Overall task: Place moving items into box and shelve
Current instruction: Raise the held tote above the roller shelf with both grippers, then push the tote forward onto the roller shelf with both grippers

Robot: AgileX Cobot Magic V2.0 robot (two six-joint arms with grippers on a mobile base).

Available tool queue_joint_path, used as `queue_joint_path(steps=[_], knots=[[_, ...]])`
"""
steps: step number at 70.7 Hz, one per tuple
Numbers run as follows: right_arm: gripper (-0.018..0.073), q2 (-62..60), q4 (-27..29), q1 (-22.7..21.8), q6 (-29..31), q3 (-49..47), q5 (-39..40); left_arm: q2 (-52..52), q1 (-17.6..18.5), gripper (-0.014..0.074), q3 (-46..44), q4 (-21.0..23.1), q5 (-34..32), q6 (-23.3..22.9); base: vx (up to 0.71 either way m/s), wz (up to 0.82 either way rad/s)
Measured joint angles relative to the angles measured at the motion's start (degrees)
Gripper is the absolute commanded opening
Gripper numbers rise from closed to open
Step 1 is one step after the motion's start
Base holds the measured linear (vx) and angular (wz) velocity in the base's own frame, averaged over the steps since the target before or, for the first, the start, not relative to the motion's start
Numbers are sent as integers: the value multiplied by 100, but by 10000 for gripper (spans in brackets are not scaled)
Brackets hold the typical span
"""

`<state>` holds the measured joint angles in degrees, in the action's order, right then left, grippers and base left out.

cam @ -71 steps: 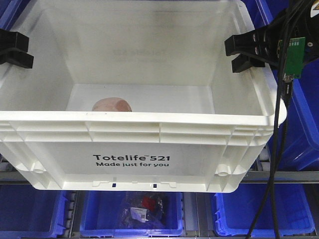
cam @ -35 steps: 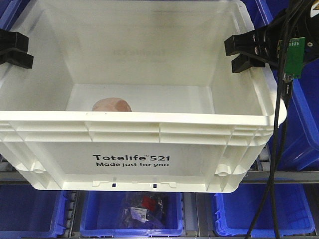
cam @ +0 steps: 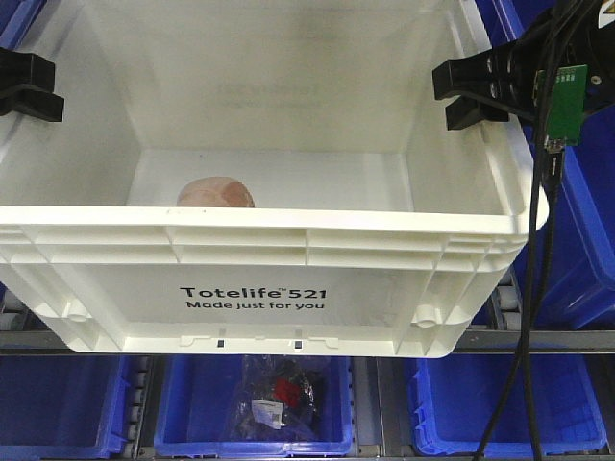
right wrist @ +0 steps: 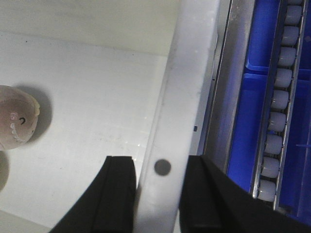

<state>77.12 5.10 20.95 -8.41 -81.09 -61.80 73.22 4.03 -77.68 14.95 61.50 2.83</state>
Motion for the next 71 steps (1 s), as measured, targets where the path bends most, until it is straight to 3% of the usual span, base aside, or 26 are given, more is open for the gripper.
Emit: queue_joint_path(steps=[45, 71], knots=[[-12, 492, -7, 0, 135, 0, 103, 448, 0, -17, 0, -68, -18, 17, 0, 0], [-12, 867, -151, -32, 191, 4, 699, 1097, 0, -17, 0, -106, -494, 186, 0, 0]])
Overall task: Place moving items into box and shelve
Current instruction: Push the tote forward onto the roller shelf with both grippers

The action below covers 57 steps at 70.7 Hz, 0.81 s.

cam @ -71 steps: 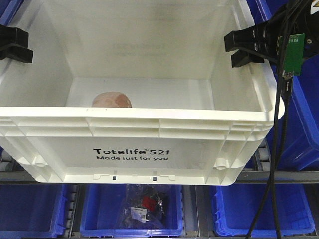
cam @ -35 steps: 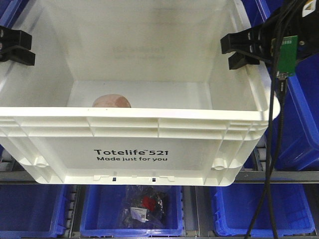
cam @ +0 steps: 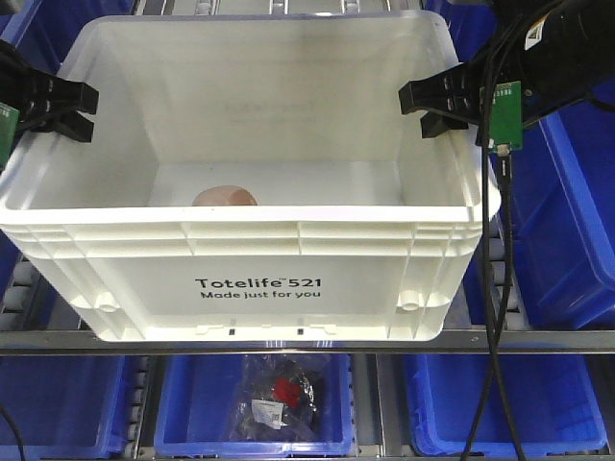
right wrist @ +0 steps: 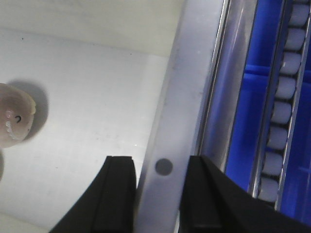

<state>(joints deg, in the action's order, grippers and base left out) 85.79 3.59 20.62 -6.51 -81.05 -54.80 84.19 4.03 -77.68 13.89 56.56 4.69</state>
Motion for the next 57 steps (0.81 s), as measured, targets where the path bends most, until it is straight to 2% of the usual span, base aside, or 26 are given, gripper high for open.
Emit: queue_joint_path(steps=[20, 57], knots=[[-12, 175, -104, -6, 22, 7, 417, 184, 0, -17, 0, 0, -441, 232, 0, 0], [-12, 854, -145, -24, 82, -6, 844, 714, -13, -15, -63, -127, -1093, 343, 0, 0]])
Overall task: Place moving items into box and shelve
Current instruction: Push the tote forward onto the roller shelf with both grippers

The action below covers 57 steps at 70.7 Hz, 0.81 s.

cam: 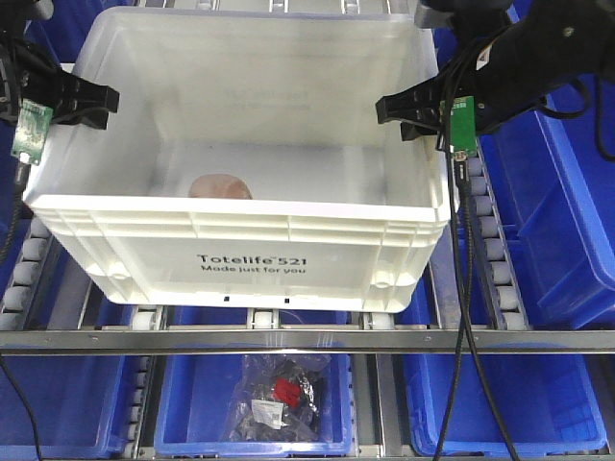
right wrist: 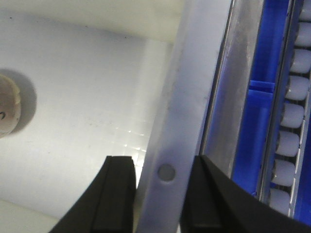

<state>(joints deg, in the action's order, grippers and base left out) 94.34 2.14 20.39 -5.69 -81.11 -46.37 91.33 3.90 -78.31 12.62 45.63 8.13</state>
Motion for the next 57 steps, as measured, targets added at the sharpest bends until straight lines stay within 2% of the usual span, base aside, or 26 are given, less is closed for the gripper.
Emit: queue_joint_path(steps=[14, 24, 32, 42, 50, 57], knots=[[12, 113, -19, -11, -12, -62, 276, 135, -4, 18, -65, -12, -240, 6, 0, 0], [92, 113, -28, -11, -6, -62, 287, 142, -4, 120, -70, -12, -234, 6, 0, 0], [210, 113, -28, -11, 5, -62, 289, 142, -4, 242, -70, -12, -234, 24, 0, 0], [414, 113, -51, -11, 148, -62, 284, 148, -4, 410, -70, -12, -227, 122, 0, 0], [568, 144, 52, 22, 227, -62, 334, 218, -4, 507, -70, 70, -200, 170, 0, 0], [652, 174, 109, 35, 245, -62, 399, 225, 1, 552, -70, 125, -199, 174, 0, 0]])
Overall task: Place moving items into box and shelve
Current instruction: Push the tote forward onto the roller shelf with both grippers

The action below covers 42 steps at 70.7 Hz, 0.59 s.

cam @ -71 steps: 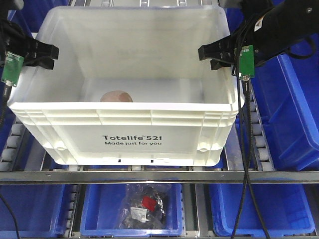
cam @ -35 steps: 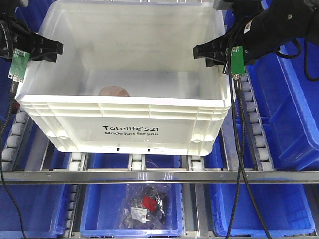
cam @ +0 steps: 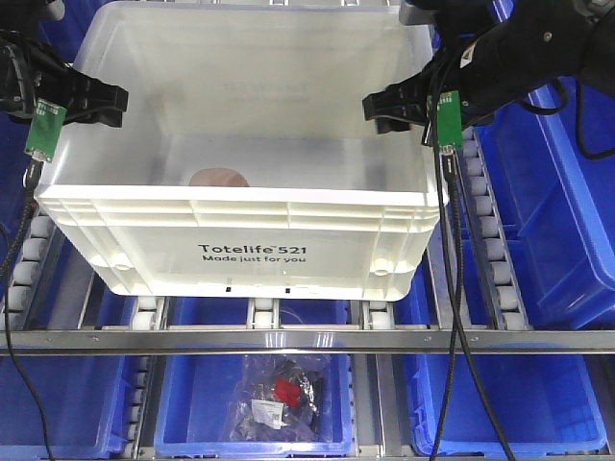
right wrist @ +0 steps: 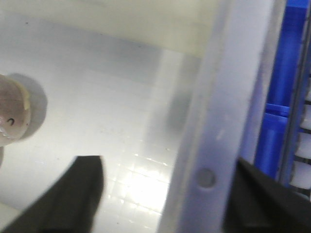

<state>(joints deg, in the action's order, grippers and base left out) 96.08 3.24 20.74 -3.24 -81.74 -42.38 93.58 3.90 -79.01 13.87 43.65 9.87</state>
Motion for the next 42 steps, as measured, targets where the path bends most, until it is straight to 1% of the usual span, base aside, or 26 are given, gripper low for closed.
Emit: queue_joint_path(steps=[5, 12, 32, 42], knots=[[673, 0, 14, 20, 0, 0, 44, 0, 5, 557, 0, 6, 0, 0, 0, 0], [668, -54, -2, 20, 6, 0, 87, -39, 5, 557, 0, 13, 0, 0, 0, 0], [605, -641, -47, 20, 16, 0, 148, -588, 11, 557, 5, 13, -121, 0, 0, 0], [571, -925, -91, 20, 16, 0, 107, -903, 11, 557, 5, -65, -102, 7, 0, 0]])
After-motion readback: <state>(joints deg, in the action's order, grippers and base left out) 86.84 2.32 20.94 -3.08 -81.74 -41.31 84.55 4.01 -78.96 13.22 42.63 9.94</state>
